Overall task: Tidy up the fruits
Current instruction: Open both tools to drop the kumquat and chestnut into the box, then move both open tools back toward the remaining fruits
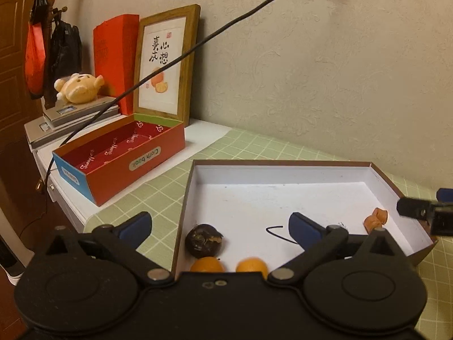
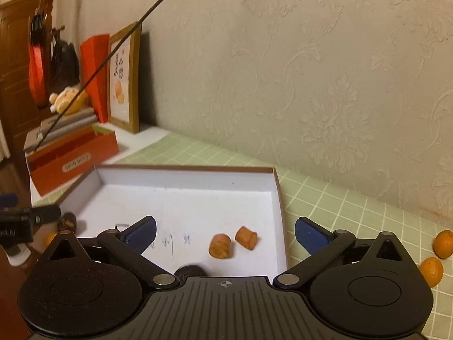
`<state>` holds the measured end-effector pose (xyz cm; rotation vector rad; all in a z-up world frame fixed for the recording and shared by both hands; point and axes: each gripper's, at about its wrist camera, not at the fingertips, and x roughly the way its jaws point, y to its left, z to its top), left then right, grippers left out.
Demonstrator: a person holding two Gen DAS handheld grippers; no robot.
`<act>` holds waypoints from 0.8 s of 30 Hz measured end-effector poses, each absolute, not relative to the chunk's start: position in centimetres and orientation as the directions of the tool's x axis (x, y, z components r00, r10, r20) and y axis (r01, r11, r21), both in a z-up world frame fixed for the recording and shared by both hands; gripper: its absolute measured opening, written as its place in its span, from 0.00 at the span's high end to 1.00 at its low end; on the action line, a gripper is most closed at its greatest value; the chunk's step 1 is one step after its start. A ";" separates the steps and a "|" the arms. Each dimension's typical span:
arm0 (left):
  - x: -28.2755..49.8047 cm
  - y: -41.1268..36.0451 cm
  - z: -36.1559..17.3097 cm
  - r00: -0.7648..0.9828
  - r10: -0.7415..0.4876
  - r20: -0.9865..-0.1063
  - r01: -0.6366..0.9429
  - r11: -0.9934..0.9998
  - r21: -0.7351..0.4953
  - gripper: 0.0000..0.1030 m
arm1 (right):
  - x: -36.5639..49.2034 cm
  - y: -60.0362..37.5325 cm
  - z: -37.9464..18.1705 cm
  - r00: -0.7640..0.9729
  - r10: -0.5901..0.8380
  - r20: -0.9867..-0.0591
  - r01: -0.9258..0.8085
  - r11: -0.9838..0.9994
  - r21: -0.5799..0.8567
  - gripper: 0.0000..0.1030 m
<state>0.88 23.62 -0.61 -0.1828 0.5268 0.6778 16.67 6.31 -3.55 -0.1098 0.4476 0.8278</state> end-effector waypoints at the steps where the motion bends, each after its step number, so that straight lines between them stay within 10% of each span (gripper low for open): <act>1: 0.8 23.8 -0.6 0.655 0.549 -0.520 -0.640 0.768 0.004 0.06 | 16.7 6.4 -3.5 0.589 0.686 -0.427 -0.731 0.677 0.080 0.00; 24: 0.2 23.9 -0.5 0.661 0.538 -0.523 -0.636 0.772 -0.011 0.06 | 16.6 7.2 -4.1 0.556 0.700 -0.449 -0.752 0.654 0.088 0.00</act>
